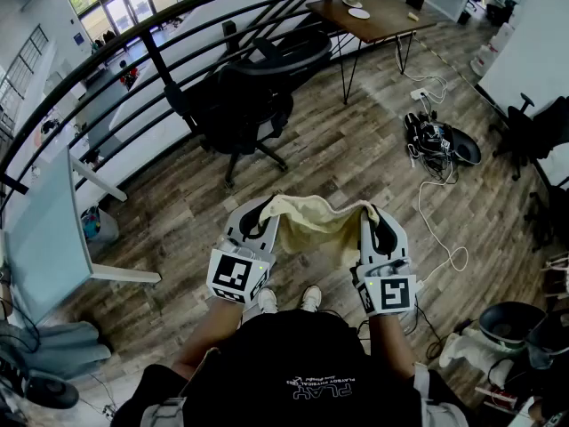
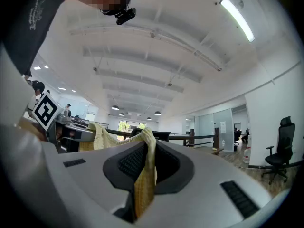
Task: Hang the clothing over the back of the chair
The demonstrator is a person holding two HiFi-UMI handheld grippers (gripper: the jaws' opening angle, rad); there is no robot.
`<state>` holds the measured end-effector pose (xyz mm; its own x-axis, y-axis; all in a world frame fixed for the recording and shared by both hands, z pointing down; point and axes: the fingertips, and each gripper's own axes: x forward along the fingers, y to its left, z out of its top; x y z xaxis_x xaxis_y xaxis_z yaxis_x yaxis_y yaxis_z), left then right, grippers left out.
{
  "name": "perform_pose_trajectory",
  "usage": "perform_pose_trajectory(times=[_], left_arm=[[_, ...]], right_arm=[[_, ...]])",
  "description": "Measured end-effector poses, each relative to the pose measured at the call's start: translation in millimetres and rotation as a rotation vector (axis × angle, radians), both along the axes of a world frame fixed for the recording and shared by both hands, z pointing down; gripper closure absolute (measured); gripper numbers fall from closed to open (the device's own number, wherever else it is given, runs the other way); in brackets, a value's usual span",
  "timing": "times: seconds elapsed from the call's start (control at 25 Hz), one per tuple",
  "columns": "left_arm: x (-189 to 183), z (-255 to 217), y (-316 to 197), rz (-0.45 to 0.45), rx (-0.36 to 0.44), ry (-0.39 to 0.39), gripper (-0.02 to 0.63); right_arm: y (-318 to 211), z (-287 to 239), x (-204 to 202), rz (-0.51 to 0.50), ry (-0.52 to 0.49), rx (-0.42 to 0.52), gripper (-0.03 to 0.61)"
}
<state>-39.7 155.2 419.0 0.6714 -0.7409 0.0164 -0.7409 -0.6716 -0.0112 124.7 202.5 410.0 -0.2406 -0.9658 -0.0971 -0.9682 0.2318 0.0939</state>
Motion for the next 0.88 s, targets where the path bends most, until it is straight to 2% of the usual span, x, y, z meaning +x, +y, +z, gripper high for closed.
perform_pose_trajectory(times=[0.32,0.6,0.88], left_arm=[[5,4,-7,-0.015,-0.003,-0.008,0.591],[20,3,-14,-0.048,0.010,-0.026,0.591],[31,4,-24,-0.103,-0.019,0.011,0.591]], right_arm=[[-8,4,7,-0.012,-0.002,0.001,0.535],[-17,1,20,-0.076,-0.038,0.028,0.535],[-32,-9,35,-0.130,-0.038,0.053,0.535]])
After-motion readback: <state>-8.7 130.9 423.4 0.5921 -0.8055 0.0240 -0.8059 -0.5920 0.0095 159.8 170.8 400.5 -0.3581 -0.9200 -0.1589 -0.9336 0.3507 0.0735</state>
